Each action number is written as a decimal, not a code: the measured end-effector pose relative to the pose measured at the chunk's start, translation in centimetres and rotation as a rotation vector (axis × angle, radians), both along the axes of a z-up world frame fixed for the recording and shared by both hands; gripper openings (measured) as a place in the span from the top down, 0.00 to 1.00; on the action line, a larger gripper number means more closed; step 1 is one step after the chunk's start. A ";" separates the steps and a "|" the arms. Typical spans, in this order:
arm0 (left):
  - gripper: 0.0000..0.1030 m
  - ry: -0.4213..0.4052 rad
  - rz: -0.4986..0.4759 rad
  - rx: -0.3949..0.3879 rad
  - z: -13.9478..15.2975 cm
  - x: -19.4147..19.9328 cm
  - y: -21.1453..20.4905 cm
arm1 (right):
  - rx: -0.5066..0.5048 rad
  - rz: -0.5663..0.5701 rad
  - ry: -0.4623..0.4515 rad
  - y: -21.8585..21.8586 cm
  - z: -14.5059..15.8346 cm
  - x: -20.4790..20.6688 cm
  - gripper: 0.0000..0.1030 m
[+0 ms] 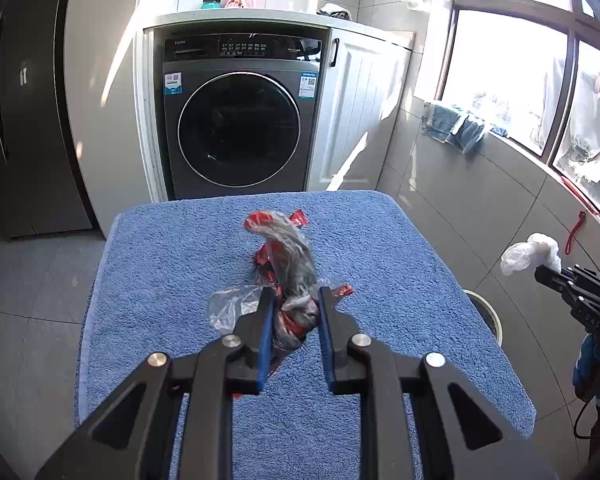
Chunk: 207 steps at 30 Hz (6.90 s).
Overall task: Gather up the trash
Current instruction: 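Carry both plastic bags over the trash bin, then open both tools over the bin to drop the bags, then move both open tools back over the table, then grasp the red snack wrapper with the left tool while the right grasps the clear bag, then carry the red wrapper and clear bag over the trash bin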
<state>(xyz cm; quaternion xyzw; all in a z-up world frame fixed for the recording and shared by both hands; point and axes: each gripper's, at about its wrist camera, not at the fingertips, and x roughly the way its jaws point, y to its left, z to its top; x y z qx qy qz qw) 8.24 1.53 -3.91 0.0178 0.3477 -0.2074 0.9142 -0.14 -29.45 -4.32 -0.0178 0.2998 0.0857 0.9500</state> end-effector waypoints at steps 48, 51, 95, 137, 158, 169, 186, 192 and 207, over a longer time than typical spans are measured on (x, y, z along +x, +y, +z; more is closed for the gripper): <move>0.57 0.471 -0.685 0.021 -15.4 5.3 -50.5 | 0.190 -0.607 0.387 -28.2 -19.7 -1.6 0.61; 0.57 0.375 -0.665 0.025 -12.9 4.1 -48.3 | 0.169 -0.597 0.349 -27.0 -17.5 -2.3 0.61; 0.39 -0.131 0.018 -0.033 0.7 -6.1 6.5 | -0.088 -0.063 -0.063 5.2 4.7 -6.3 0.55; 0.62 0.351 -0.129 -0.027 -13.1 21.4 -4.3 | 0.238 0.301 0.312 12.7 -12.0 17.9 0.66; 0.95 0.199 -0.059 -0.084 -6.6 11.8 2.3 | 0.154 0.214 0.196 8.4 -6.8 7.4 0.90; 0.95 0.122 -0.071 -0.084 -2.6 3.7 1.2 | 0.143 -0.005 0.064 1.1 -2.5 -1.1 0.90; 0.95 0.103 -0.375 0.042 0.6 -1.2 -17.4 | 0.187 -0.382 0.000 -14.0 -3.4 -12.8 0.90; 0.95 0.149 -0.518 0.098 -1.1 -1.0 -26.9 | 0.254 -0.480 0.057 -18.7 -6.9 -12.5 0.90; 0.91 0.391 -0.632 0.271 -14.6 3.0 -48.2 | 0.306 -0.618 0.254 -27.4 -15.8 -3.1 0.90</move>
